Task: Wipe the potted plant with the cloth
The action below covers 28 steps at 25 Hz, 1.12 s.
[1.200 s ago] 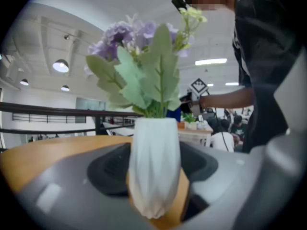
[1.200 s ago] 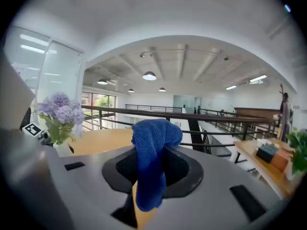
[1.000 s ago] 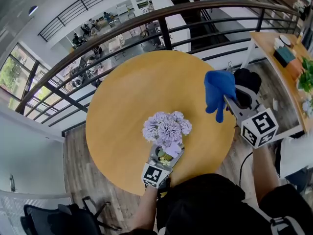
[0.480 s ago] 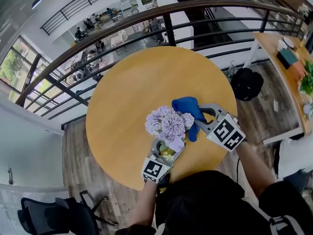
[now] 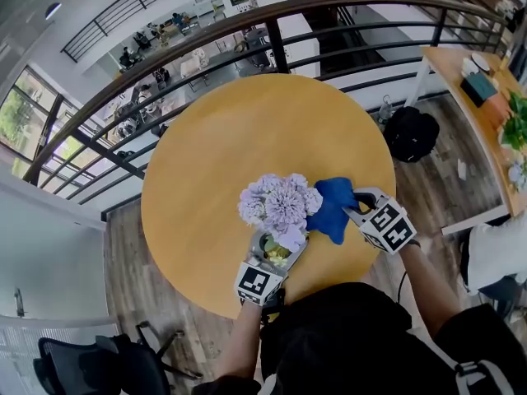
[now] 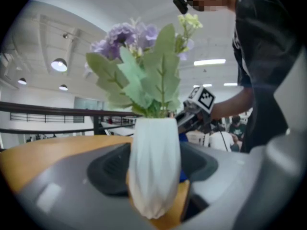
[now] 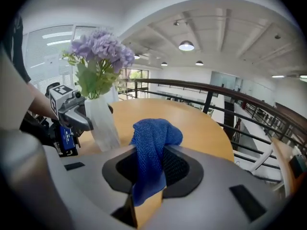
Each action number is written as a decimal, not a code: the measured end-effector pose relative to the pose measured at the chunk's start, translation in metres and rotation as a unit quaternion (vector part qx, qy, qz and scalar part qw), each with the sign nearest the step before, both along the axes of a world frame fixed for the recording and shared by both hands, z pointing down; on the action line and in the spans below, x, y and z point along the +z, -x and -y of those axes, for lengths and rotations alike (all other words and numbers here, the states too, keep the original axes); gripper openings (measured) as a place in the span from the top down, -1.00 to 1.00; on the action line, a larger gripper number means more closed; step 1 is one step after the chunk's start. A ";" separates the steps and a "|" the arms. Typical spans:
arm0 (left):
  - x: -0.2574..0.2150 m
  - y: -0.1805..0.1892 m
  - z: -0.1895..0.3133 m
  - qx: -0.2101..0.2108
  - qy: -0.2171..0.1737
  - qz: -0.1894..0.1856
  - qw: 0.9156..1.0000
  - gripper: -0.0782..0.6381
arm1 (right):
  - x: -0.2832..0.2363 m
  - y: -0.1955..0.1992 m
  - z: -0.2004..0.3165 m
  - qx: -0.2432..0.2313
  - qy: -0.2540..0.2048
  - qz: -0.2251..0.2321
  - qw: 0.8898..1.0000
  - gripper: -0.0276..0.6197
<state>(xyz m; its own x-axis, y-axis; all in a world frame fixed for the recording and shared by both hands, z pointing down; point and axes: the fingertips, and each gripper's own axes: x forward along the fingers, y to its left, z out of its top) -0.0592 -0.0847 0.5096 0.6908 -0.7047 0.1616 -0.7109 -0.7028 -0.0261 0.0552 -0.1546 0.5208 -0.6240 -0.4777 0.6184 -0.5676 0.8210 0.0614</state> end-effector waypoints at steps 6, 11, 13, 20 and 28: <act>-0.002 -0.002 0.001 -0.003 -0.002 -0.001 1.000 -0.08 | -0.119 -0.012 0.014 0.017 -0.123 0.060 0.990 0.60; -0.002 -0.002 0.000 -0.005 -0.003 -0.003 1.000 -0.08 | -0.210 0.006 -0.024 -0.051 -0.187 0.109 0.975 0.60; -0.002 -0.001 0.000 -0.006 -0.003 -0.004 1.000 -0.08 | -0.207 0.013 -0.041 -0.083 -0.183 0.087 0.976 0.60; -0.001 0.001 0.001 -0.010 -0.005 -0.004 1.000 -0.08 | -0.114 0.008 -0.052 -0.053 -0.106 0.038 0.992 0.60; -0.001 -0.001 -0.001 -0.006 -0.003 -0.002 1.000 -0.08 | -0.027 -0.034 -0.036 0.045 0.011 0.025 0.999 0.60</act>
